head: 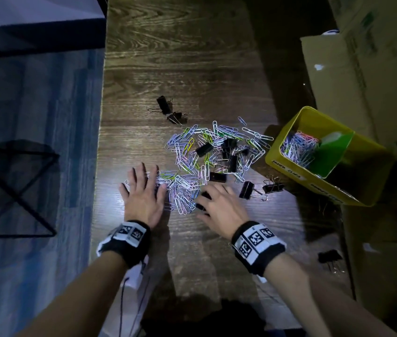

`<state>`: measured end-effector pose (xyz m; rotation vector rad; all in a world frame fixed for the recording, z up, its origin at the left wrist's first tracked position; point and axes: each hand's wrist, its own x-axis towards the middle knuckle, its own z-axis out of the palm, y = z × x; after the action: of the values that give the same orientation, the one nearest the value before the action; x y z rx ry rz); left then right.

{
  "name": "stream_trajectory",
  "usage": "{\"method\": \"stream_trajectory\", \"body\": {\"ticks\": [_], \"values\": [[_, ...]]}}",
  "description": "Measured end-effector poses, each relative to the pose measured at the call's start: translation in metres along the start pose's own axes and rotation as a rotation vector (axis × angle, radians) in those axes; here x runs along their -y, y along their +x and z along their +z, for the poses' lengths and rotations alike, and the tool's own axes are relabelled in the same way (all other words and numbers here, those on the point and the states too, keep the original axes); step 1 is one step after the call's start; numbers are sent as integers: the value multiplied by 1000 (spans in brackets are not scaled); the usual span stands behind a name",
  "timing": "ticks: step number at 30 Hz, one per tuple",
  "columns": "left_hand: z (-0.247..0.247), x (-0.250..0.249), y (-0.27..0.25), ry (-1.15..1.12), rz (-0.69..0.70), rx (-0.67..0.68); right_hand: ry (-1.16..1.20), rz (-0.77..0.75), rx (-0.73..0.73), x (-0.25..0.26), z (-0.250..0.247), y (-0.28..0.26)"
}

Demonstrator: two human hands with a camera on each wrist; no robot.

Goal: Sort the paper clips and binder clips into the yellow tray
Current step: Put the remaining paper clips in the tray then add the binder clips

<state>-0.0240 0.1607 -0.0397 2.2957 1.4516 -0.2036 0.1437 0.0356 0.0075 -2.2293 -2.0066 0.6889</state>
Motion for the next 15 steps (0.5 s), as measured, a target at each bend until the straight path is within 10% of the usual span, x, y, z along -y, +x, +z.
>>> {"method": "stream_trajectory", "body": {"ticks": [10, 15], "values": [[10, -26, -21, -46, 151, 2, 22, 298, -21, -46, -19, -34], [25, -44, -34, 41, 221, 81, 29, 188, -47, -55, -21, -63]]}}
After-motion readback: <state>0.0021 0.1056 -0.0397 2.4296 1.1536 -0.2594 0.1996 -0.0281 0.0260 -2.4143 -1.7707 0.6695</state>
